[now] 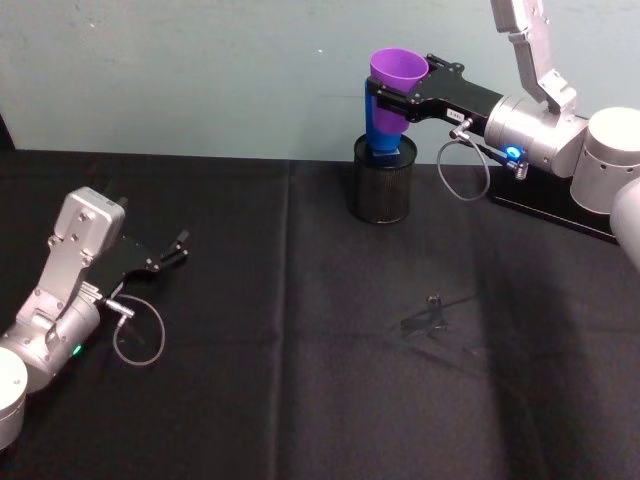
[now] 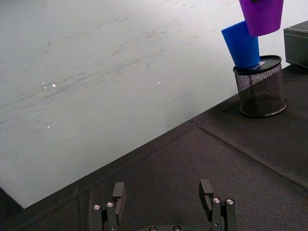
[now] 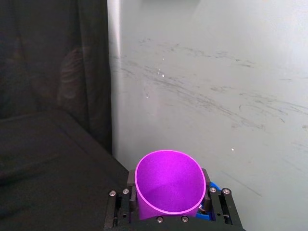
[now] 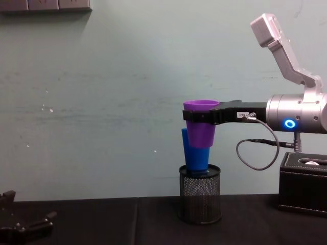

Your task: Pick up one cup with a gripper and tap it against the other cup.

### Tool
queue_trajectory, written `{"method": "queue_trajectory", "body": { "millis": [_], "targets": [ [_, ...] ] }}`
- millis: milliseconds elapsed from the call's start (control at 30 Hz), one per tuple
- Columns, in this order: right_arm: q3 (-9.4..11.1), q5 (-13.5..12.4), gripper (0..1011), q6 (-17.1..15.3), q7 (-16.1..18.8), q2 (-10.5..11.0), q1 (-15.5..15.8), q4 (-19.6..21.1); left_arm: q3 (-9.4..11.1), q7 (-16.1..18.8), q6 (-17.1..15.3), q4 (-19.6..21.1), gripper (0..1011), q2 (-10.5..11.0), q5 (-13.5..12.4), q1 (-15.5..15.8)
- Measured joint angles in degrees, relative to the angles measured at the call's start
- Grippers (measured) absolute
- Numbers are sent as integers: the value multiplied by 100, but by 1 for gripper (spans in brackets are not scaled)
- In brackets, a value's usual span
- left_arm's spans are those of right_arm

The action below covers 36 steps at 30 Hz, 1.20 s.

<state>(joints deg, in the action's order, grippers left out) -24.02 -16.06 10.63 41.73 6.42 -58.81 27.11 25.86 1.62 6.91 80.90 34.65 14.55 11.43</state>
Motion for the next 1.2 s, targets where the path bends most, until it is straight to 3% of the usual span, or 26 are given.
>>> {"method": "queue_trajectory", "body": {
  "millis": [1200],
  "targets": [
    [2, -2, 735, 9, 10, -1, -2, -9, 0, 0, 0, 0, 1005, 0, 0, 0]
  ]
}}
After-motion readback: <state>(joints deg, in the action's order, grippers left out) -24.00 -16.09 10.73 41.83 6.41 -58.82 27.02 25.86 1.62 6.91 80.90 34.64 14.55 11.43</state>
